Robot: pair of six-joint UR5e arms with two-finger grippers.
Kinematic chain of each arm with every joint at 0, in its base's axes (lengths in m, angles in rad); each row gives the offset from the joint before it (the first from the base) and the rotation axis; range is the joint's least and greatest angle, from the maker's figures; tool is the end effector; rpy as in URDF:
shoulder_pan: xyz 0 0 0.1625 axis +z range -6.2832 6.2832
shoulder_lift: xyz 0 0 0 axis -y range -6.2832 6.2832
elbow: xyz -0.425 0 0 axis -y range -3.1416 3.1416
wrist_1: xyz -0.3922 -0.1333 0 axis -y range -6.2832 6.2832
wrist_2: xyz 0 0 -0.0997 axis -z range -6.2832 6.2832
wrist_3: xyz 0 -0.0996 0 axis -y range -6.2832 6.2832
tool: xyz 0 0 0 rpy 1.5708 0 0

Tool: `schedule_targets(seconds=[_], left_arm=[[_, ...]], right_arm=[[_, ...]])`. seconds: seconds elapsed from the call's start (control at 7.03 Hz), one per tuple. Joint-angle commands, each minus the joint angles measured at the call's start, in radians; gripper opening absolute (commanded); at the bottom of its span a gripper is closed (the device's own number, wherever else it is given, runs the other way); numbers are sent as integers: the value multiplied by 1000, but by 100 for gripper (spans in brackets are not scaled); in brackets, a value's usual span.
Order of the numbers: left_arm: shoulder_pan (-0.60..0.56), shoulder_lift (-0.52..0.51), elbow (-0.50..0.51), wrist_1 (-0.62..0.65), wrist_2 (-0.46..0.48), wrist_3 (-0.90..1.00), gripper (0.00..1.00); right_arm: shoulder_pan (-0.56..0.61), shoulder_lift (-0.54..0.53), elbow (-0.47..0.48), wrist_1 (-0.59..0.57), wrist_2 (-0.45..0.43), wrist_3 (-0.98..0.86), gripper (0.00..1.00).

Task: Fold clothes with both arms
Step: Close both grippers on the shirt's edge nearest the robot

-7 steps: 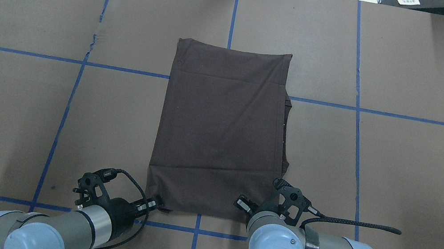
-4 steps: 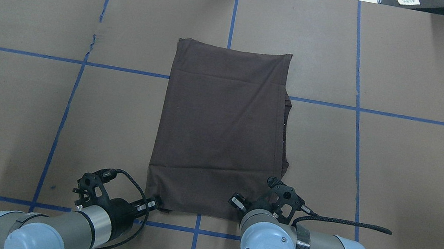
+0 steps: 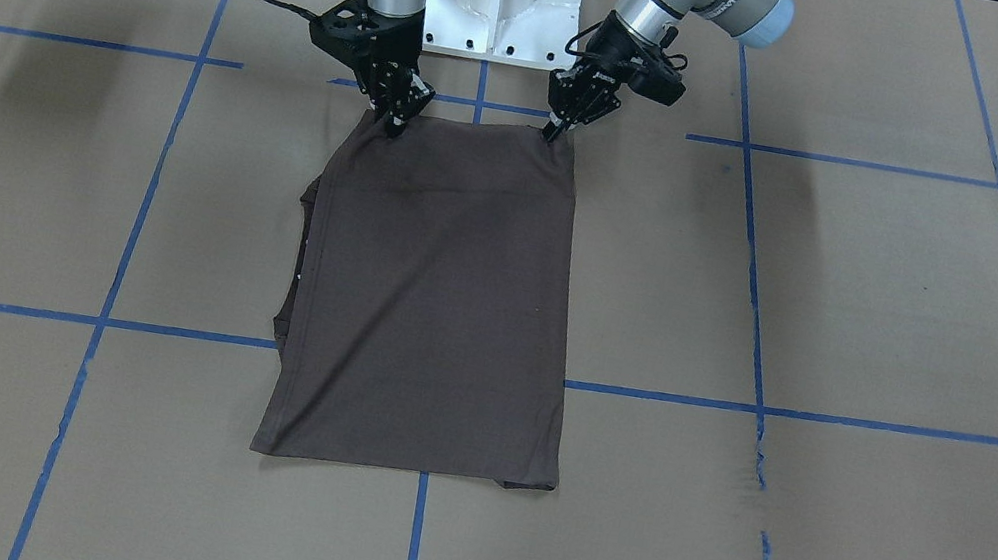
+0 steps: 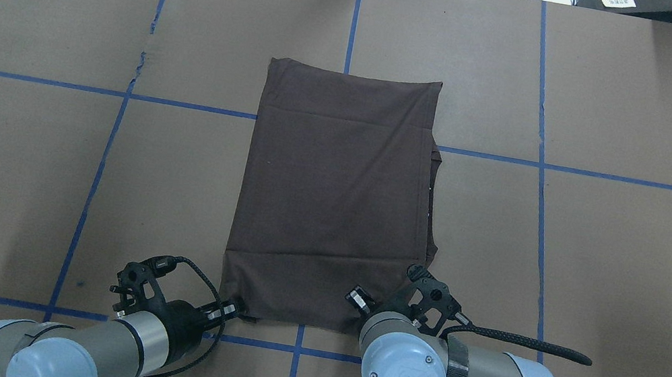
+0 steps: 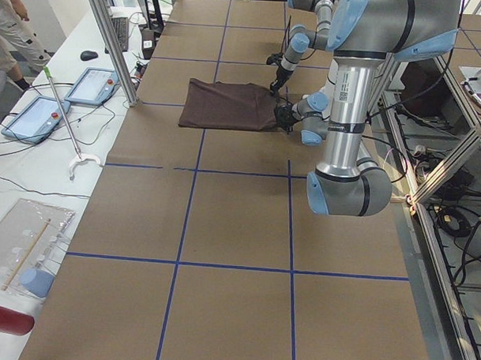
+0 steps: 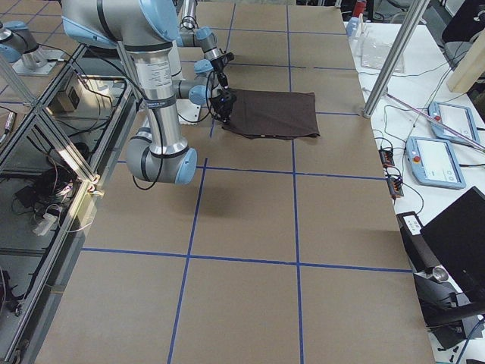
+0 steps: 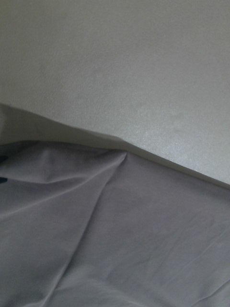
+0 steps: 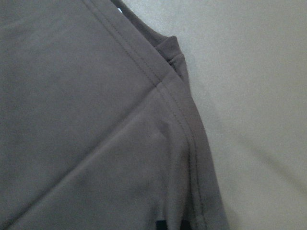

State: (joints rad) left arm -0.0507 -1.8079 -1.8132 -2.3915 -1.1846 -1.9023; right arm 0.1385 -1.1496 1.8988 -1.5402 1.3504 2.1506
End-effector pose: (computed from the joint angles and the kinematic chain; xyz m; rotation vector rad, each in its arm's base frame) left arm 0.5540 -0.1991 0.3233 0.1492 1.3346 -0.5746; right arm -0.5730 -0.2364 0.2823 0.0350 -0.8246 0.7642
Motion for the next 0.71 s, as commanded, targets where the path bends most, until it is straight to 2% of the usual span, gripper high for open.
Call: schedule_targets(seconds=[0.0, 0.14, 0.28, 0.43, 0.57], left_arm=[[0, -1, 0, 0, 0, 0, 0], [0, 1, -5, 0, 0, 2, 0], [-6, 7, -56, 18, -12, 17, 0], [-9, 15, -136, 82, -42, 19, 0], [-11, 19, -243, 178, -49, 19, 0]], right_arm=[[6, 1, 9, 3, -13, 25, 0], [6, -1, 34, 3, -26, 25, 0], [6, -2, 122, -6, -27, 22, 0], [12, -15, 213, -17, -27, 22, 0], [-11, -10, 274, -87, -25, 22, 0]])
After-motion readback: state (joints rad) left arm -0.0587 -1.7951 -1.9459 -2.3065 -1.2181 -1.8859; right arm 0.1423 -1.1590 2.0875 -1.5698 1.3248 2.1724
